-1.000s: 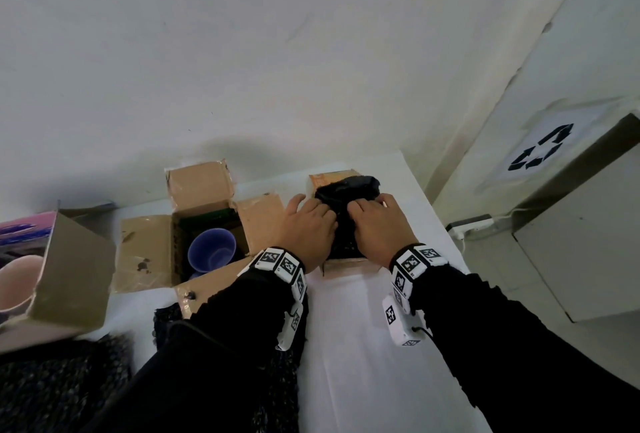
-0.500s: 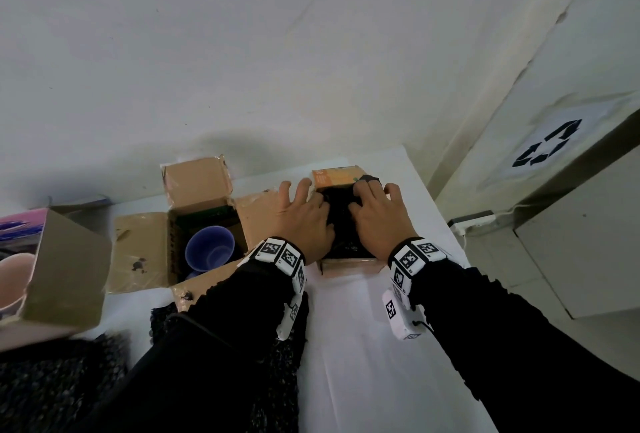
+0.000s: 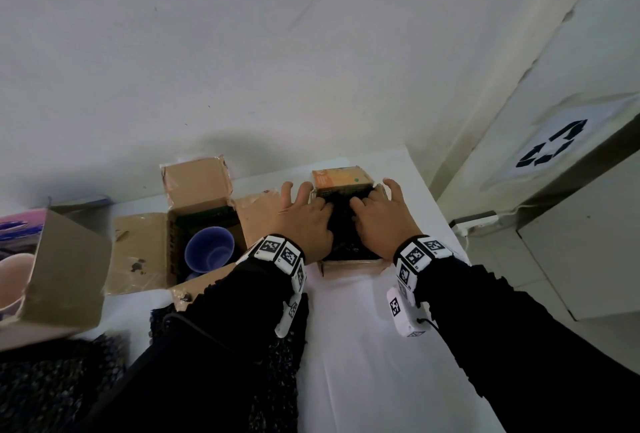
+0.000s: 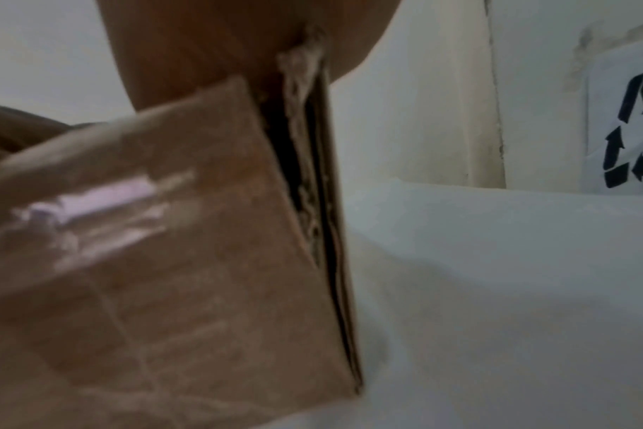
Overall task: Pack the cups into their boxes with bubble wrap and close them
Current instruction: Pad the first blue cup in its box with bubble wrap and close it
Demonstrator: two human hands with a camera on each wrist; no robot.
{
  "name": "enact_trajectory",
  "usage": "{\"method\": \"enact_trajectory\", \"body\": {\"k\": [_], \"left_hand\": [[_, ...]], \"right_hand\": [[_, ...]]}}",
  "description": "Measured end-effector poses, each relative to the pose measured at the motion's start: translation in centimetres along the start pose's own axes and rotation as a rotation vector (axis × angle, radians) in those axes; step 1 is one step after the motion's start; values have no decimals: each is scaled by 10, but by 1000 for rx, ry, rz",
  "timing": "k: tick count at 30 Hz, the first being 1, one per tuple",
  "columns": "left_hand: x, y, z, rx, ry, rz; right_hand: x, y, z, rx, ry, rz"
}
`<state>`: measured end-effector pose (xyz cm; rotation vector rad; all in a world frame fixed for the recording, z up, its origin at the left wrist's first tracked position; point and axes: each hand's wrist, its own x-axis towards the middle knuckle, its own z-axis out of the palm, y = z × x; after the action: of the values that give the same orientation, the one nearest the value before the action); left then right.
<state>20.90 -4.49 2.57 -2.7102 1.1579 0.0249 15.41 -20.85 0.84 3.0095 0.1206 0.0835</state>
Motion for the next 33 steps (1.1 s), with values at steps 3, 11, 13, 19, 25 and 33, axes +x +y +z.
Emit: {"method": "enact_trajectory", "body": {"k": [3,11,13,19,25,33], "left_hand": [[1,4,-5,14,-20,-4],[0,2,-6,-9,-35,-20],[0,3,-5,-26,-23,-31],[-3,2,-8,34,-4,11],[-1,4,-13,128,22,49],[9,4,-9,135,36,149]], "right_hand": [[-3,4,1,29,95,11],[0,3,2,-30,-20,-56],[5,0,1,-59,-22,-80],[7,6,-2,-52,-24,-66],[-7,3,-14,20,-107,24],[-39,6,-17,129,-164,113]]}}
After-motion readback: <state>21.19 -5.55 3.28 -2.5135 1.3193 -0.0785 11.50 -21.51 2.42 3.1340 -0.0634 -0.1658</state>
